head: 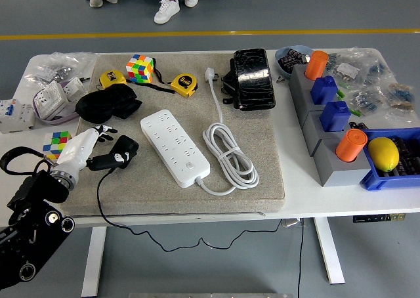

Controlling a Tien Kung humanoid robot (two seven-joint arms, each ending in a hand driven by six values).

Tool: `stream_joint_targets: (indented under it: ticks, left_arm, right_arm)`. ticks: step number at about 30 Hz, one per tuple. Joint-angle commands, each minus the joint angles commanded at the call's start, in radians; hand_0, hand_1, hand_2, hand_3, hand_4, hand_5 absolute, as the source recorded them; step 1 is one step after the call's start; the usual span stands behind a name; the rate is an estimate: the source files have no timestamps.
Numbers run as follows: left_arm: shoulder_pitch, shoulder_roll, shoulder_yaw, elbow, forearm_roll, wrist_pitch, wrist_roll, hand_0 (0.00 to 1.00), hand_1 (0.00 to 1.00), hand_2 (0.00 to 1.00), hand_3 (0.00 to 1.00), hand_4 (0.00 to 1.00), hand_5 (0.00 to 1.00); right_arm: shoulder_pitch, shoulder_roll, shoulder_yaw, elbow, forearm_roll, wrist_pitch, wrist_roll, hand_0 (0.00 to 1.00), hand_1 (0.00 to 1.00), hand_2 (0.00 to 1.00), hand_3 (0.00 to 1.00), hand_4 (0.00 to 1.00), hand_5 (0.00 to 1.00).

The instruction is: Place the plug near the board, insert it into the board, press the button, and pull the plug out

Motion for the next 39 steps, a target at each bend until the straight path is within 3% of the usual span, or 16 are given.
stream_joint_targets:
  ticks: [2,3,8,9,14,15,27,28,32,33,35,39]
  left_arm:
    - [-0.002,-0.002,0.002,0.002,0.007,0.0,0.004,0.734,0.709,0.704,0.786,0.998,0.605]
    - [-0.004,-0.003,0.004,0.004,0.011,0.0,0.008,0.616,0.624,0.631,0.737,0.998,0.591]
    - [-0.015,-0.017,0.015,0.015,0.05,0.018,0.026,0.616,0.624,0.631,0.737,0.998,0.591]
    - [-0.017,-0.019,0.016,0.017,0.061,0.022,0.031,0.431,0.47,0.503,0.652,0.998,0.42]
    - [-0.025,-0.03,0.021,0.026,0.104,0.061,0.057,0.431,0.47,0.503,0.652,0.998,0.42]
    - [-0.026,-0.031,0.022,0.029,0.11,0.068,0.064,0.301,0.314,0.387,0.514,0.998,0.274]
    - [-0.033,-0.034,0.026,0.032,0.134,0.07,0.096,0.261,0.29,0.376,0.507,0.998,0.23]
    - [-0.033,-0.034,0.026,0.031,0.134,0.069,0.096,0.229,0.296,0.39,0.523,0.989,0.099]
    - [-0.032,-0.033,0.026,0.02,0.122,0.064,0.088,0.229,0.296,0.39,0.523,0.989,0.099]
    - [-0.032,-0.031,0.028,0.016,0.11,0.066,0.076,0.223,0.285,0.379,0.527,0.881,0.013]
    - [-0.03,-0.029,0.029,0.01,0.089,0.075,0.05,0.223,0.285,0.379,0.527,0.881,0.013]
    - [-0.033,-0.021,0.043,0.016,-0.055,0.114,-0.039,0.215,0.285,0.382,0.522,0.854,0.002]
  right_arm:
    - [0.0,0.0,0.0,0.0,0.0,0.0,0.0,0.547,0.608,0.545,0.508,0.84,0.374]
    - [0.0,0.0,0.0,0.0,0.001,0.0,0.0,0.547,0.608,0.545,0.507,0.84,0.373]
    - [-0.001,0.001,0.0,-0.001,0.001,0.0,0.0,0.547,0.608,0.545,0.507,0.84,0.373]
    - [-0.001,0.001,-0.001,-0.001,0.002,0.0,0.0,0.547,0.608,0.545,0.508,0.841,0.374]
    - [-0.001,0.001,0.001,0.0,-0.001,-0.001,0.0,0.547,0.608,0.545,0.508,0.841,0.374]
    - [-0.002,0.001,0.001,0.0,-0.001,-0.001,0.0,0.547,0.607,0.545,0.507,0.84,0.372]
    - [-0.001,0.002,0.005,0.0,-0.002,-0.002,0.001,0.546,0.607,0.544,0.507,0.84,0.374]
    - [-0.001,0.002,0.006,0.0,-0.003,-0.002,0.001,0.548,0.607,0.545,0.508,0.84,0.373]
    - [-0.002,0.002,0.008,0.001,-0.006,-0.002,0.001,0.548,0.607,0.545,0.508,0.84,0.373]
    - [-0.003,0.002,0.008,0.002,-0.006,-0.002,0.001,0.547,0.606,0.544,0.508,0.84,0.372]
    - [-0.004,0.002,0.008,0.001,-0.006,-0.003,0.001,0.547,0.606,0.544,0.508,0.84,0.372]
    - [-0.003,0.002,0.008,0.001,-0.006,-0.003,0.001,0.548,0.607,0.544,0.508,0.84,0.372]
